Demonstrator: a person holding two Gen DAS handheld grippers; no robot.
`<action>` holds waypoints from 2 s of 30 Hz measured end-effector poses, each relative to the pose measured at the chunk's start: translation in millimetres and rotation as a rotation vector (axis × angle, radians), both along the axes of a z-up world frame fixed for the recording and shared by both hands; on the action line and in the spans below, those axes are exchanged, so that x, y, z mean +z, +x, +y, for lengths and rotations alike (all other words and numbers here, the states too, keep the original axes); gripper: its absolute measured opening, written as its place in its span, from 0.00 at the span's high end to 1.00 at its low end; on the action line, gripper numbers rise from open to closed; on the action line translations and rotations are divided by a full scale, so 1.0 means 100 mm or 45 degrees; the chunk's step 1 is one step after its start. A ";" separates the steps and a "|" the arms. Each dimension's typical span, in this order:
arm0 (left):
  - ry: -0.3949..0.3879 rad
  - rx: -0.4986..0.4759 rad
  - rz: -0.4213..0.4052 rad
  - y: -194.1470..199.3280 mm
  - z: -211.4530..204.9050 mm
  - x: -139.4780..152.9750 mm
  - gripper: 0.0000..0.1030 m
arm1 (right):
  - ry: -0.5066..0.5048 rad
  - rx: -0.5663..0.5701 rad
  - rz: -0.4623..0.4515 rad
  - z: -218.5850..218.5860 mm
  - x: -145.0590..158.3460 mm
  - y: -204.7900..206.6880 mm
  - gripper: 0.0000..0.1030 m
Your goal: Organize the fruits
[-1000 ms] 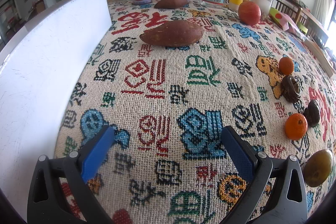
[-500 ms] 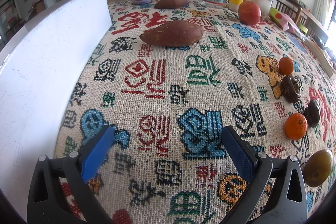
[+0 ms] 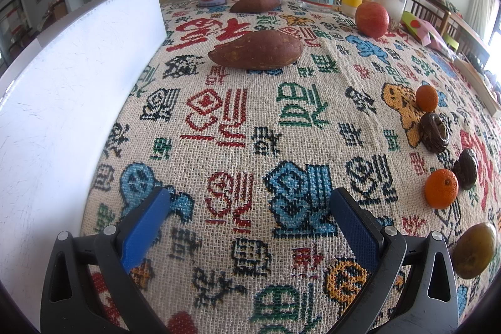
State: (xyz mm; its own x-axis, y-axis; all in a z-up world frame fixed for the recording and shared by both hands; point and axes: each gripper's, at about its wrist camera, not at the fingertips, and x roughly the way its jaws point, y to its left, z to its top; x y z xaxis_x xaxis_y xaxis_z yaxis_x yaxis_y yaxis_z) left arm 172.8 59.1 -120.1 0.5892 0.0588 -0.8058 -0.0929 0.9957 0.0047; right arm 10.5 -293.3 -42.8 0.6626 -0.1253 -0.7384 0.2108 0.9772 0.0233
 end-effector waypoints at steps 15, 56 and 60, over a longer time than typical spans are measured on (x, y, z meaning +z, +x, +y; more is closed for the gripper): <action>0.000 0.000 0.000 0.00 0.00 0.00 0.01 | 0.023 0.002 -0.009 -0.02 0.00 -0.01 0.00; 0.001 0.000 -0.001 0.00 0.00 0.00 0.01 | 0.036 0.017 -0.007 -0.03 0.00 0.00 0.00; 0.000 0.000 -0.001 0.00 0.00 0.00 0.00 | 0.039 0.015 -0.009 -0.03 0.00 0.00 0.00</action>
